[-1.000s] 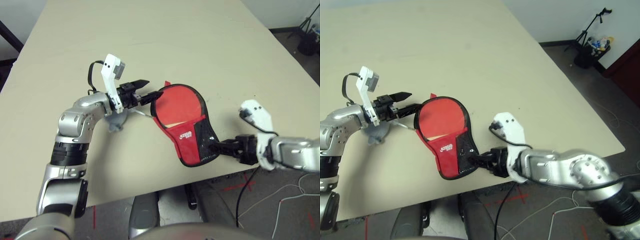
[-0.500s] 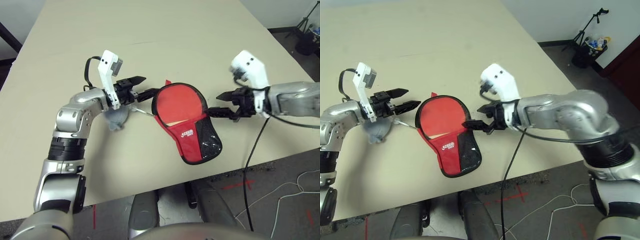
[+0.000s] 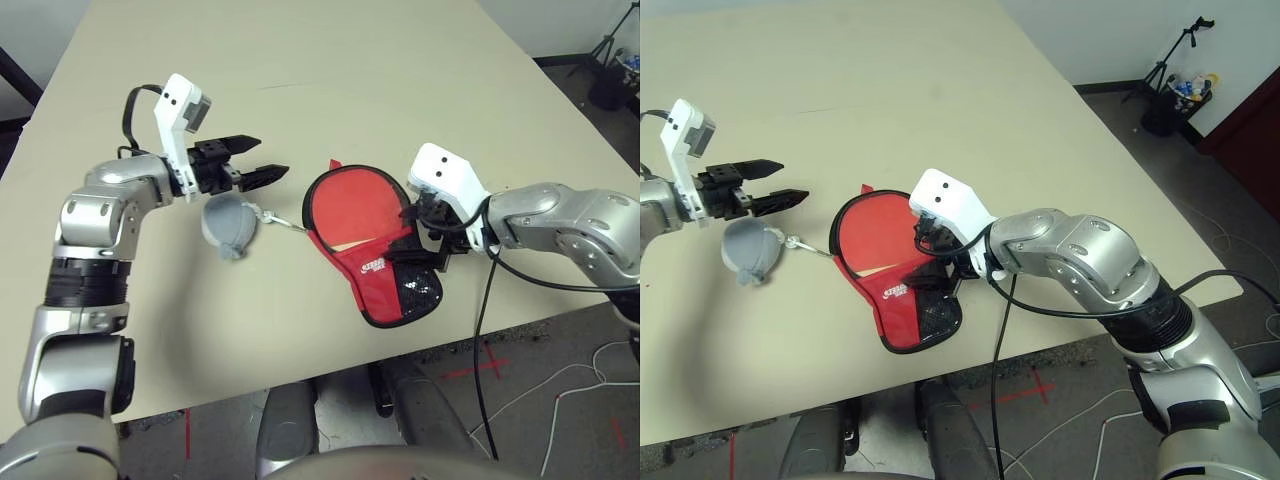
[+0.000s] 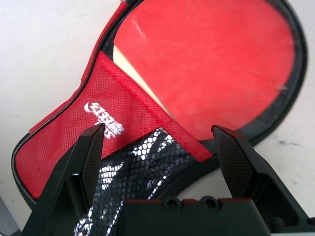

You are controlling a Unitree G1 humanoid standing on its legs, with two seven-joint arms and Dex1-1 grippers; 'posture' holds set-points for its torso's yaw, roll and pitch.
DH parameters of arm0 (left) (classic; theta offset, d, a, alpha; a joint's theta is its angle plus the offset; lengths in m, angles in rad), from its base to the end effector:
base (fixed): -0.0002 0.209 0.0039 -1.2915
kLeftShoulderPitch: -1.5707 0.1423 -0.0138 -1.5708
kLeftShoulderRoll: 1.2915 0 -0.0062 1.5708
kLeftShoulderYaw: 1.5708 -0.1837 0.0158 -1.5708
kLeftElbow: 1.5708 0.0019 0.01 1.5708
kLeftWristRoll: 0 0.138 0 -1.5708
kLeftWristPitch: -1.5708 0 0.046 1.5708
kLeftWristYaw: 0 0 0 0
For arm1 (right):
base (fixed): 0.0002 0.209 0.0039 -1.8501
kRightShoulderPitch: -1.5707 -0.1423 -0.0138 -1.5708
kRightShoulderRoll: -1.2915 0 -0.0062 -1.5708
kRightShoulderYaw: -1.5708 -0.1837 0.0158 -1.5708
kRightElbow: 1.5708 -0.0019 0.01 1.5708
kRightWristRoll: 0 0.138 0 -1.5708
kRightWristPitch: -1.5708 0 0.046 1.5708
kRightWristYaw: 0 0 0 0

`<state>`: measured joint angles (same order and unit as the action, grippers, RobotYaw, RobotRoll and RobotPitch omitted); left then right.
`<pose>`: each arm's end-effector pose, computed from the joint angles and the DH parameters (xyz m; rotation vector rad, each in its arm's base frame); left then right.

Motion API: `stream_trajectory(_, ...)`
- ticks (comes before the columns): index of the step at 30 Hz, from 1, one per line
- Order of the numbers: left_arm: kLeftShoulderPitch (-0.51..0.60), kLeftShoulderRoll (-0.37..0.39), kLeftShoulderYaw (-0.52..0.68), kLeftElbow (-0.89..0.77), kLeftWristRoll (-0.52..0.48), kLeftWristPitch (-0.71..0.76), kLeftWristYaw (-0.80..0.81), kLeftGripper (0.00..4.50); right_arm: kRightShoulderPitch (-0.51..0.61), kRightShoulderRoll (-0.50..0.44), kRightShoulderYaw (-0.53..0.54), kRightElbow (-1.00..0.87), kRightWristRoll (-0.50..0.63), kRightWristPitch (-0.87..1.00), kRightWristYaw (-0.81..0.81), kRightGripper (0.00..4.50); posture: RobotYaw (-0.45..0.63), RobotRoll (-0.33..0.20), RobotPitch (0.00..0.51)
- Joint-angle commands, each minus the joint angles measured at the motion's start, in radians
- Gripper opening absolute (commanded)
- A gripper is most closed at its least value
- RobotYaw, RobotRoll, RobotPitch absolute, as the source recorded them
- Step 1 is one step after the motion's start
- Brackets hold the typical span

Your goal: Store the ping-pong paddle in its case and zip it.

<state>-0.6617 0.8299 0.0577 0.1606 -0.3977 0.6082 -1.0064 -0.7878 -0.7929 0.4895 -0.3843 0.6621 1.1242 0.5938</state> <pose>0.2835 0.2836 0.2285 0.2726 0.1931 -0.8017 0.2524 -0.1432 0.2073 -0.5230 0.5484 1.0774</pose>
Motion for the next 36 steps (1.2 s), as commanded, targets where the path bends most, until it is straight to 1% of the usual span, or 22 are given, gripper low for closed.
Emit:
stream_trajectory(1,0.003,0.034,-0.027,0.001,0.020,0.012,-0.041,4.50,0.011,0.030,0.036,0.028,-0.069,-0.019,0.031,4.46,-0.04,0.000,0.170)
stream_trajectory(7,0.004,0.093,-0.028,0.006,0.040,0.031,-0.075,4.50,-0.002,0.139,0.088,0.114,-0.191,-0.104,0.086,4.46,-0.02,0.000,0.171)
stream_trajectory(12,0.004,0.113,-0.031,0.020,0.054,0.045,-0.086,4.50,-0.003,0.192,0.098,0.161,-0.258,-0.131,0.127,4.46,-0.01,0.000,0.171)
stream_trajectory(18,0.005,0.147,-0.032,0.037,0.064,0.088,-0.099,4.50,0.013,0.223,0.113,0.232,-0.330,-0.167,0.175,4.46,0.00,0.000,0.171)
stream_trajectory(21,0.011,0.168,-0.040,0.049,0.072,0.140,-0.095,4.50,0.022,0.233,0.116,0.265,-0.364,-0.189,0.191,4.46,0.00,0.000,0.171)
stream_trajectory(28,0.061,0.213,-0.061,0.043,0.093,0.238,-0.087,4.50,0.040,0.245,0.112,0.299,-0.415,-0.213,0.221,4.46,0.01,0.000,0.169)
stream_trajectory(33,0.114,0.215,-0.086,-0.005,0.087,0.285,-0.095,4.50,0.038,0.261,0.103,0.316,-0.441,-0.222,0.235,4.46,0.01,0.000,0.170)
stream_trajectory(36,0.134,0.192,-0.102,-0.030,0.082,0.318,-0.078,4.50,0.033,0.277,0.096,0.327,-0.454,-0.223,0.240,4.46,0.01,0.000,0.170)
